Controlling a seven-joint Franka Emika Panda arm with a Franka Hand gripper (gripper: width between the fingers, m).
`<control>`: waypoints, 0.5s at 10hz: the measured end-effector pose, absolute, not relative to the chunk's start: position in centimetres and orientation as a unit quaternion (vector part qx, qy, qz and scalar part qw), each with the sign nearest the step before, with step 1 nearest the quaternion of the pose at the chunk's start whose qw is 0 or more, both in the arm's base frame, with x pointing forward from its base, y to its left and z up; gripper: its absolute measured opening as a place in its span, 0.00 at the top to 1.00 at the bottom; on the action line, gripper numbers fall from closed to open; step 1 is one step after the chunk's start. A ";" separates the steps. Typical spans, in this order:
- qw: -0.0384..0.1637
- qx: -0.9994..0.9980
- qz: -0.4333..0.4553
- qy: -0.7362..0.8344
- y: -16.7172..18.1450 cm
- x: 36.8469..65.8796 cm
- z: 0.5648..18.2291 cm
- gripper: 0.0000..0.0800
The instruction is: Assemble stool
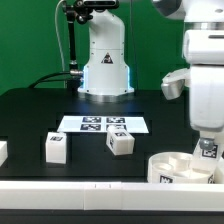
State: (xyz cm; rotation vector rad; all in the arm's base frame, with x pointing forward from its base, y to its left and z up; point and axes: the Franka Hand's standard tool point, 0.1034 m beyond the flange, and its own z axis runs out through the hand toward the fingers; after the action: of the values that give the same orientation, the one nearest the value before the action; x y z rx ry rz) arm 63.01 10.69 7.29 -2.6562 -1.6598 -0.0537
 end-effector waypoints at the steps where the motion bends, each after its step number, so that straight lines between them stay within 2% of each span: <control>1: 0.013 -0.874 -0.019 -0.486 10.5 63.0 7.3 0.58; 5: 0.018 -0.938 -0.018 -0.345 10.5 63.0 7.3 0.58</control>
Offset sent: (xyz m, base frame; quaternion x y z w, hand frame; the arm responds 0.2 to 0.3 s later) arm 0.0000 0.0000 0.0000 0.0000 0.0000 0.1938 0.9810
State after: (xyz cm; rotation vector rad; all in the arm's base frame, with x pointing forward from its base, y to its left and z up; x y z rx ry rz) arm 63.04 10.49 7.29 -2.9148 -1.0726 -0.0557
